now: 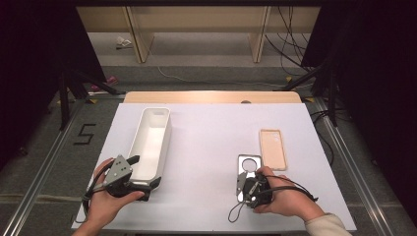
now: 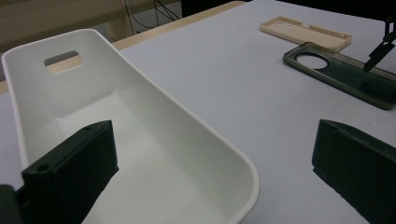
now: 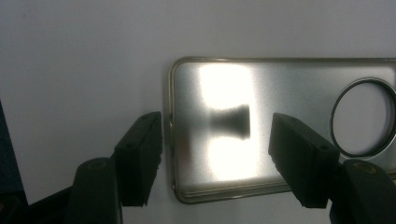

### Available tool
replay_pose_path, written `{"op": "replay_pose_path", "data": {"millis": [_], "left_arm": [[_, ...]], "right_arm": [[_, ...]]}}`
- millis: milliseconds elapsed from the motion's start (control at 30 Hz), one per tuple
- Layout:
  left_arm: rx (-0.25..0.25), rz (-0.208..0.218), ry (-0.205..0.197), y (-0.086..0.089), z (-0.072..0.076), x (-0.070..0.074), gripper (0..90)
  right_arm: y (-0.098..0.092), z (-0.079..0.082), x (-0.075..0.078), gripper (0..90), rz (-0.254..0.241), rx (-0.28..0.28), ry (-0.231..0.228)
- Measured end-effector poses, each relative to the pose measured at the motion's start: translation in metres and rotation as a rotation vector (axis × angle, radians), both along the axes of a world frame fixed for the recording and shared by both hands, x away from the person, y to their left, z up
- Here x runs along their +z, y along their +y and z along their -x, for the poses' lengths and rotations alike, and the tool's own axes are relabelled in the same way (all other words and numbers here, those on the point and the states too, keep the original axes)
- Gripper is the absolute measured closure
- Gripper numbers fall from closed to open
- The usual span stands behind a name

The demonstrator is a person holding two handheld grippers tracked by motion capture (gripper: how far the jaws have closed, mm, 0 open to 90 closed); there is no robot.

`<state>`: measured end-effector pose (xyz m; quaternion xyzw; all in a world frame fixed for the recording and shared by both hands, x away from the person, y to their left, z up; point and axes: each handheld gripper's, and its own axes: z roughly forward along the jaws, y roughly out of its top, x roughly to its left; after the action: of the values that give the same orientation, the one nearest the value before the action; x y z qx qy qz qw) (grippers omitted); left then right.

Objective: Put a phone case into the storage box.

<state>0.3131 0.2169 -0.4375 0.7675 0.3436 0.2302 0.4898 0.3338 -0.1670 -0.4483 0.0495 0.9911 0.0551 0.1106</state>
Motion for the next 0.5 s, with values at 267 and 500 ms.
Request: {"op": "replay_pose_path", "data": {"millis": [267,500], "left_arm": [[-0.002,-0.001,0.0,-0.0004,0.0001,0.0,0.0],[-0.008,-0.005,-0.002,-0.0016,0.0005,-0.0001,0.0]], "right_arm": [[0.0025,0.0008,-0.0043,41.4,0.03,-0.003,0.008],[0.0044,0.0019,-0.0053,53.8,0.04,0.003,0.031]]}}
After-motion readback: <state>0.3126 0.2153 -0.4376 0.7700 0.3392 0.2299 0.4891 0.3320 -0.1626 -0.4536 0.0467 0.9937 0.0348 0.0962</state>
